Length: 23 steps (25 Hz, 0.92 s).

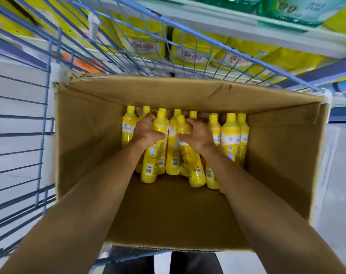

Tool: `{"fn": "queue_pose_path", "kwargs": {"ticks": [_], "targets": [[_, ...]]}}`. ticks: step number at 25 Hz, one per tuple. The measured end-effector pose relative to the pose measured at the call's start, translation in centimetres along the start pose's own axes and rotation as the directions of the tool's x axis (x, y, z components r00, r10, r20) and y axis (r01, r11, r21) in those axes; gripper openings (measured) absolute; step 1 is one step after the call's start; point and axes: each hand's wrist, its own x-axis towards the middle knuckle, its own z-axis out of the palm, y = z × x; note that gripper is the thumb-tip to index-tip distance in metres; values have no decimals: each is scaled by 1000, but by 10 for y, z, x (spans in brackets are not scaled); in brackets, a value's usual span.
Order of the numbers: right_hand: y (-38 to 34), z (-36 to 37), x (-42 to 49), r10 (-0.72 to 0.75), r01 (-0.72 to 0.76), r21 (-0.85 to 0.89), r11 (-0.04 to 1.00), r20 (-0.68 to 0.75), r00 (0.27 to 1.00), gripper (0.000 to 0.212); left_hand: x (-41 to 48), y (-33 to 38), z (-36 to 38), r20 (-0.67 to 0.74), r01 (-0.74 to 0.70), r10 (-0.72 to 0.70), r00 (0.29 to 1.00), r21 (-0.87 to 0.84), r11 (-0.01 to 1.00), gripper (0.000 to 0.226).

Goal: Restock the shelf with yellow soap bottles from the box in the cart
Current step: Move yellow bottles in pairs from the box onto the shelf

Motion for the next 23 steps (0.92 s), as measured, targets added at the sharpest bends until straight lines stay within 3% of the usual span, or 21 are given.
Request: {"fn": "queue_pose_path", "kwargs": {"ticks": [4,11,13,16,20,23], "targets": [[-13,28,-6,-65,65,12,998,67,996,68,-13,-11,3,-12,-11,10,1000,-72,997,66],[-38,-11,-48,-121,104,320,942,32,992,50,-72,-10,-44,-16,-164,170,985,-371,914,64],[-55,-31,-65,-150,136,399,907,3,989,56,-87,4,-64,-24,-224,233,972,-385,895,71],[-83,-67,-95,-185,188,441,877,-50,981,84,-118,28,-97,-9,-269,289,957,-399,877,68],[-116,-111,-141,-250,278,473,836,-123,960,77,-167,62,-136,-28,-381,408,912,-420,824,58],[-150,-151,-178,-310,367,493,789,-197,930,76,-206,100,-174,-86,-506,515,853,-375,777,64]]}}
